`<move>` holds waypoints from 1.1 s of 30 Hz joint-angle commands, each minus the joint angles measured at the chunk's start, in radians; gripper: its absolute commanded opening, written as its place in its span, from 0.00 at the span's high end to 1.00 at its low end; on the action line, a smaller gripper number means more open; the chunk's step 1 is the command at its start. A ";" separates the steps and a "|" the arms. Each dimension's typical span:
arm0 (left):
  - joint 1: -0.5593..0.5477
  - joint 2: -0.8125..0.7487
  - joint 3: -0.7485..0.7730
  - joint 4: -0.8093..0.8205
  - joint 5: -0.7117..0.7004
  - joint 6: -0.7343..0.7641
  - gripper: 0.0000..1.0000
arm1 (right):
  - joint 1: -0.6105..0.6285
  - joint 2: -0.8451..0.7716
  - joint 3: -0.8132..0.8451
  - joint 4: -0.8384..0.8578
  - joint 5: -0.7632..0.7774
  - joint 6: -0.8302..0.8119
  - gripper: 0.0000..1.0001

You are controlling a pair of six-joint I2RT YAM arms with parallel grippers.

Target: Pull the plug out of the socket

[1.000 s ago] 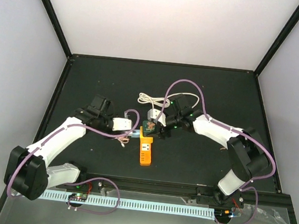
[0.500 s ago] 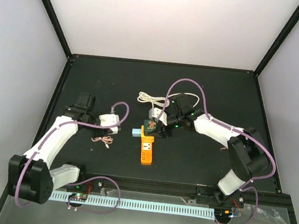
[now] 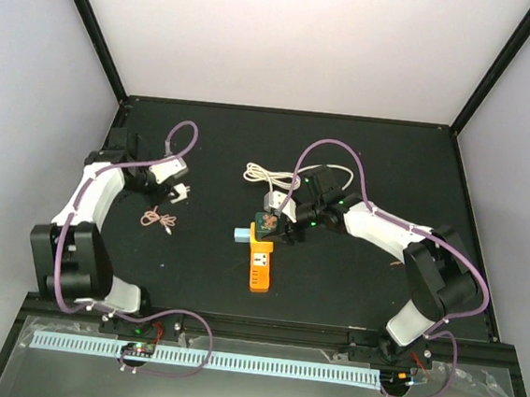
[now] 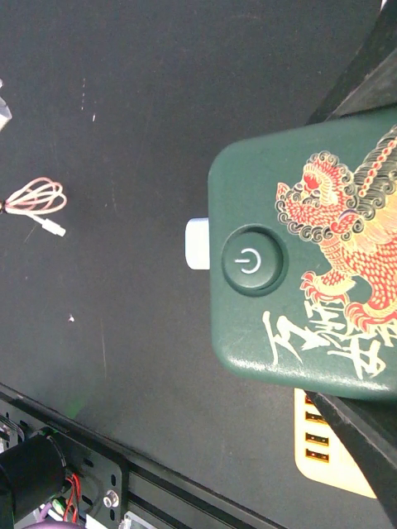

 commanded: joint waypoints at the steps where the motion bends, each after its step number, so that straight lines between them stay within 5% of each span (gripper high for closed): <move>1: 0.065 0.110 0.086 0.038 -0.024 -0.120 0.92 | -0.009 0.012 -0.019 -0.076 0.053 -0.004 0.86; 14: 0.126 0.420 0.253 0.099 -0.023 -0.242 0.91 | -0.008 0.014 -0.016 -0.073 0.059 0.005 0.81; 33: 0.189 0.677 0.486 0.057 -0.002 -0.318 0.86 | -0.008 0.018 -0.017 -0.076 0.056 0.005 0.79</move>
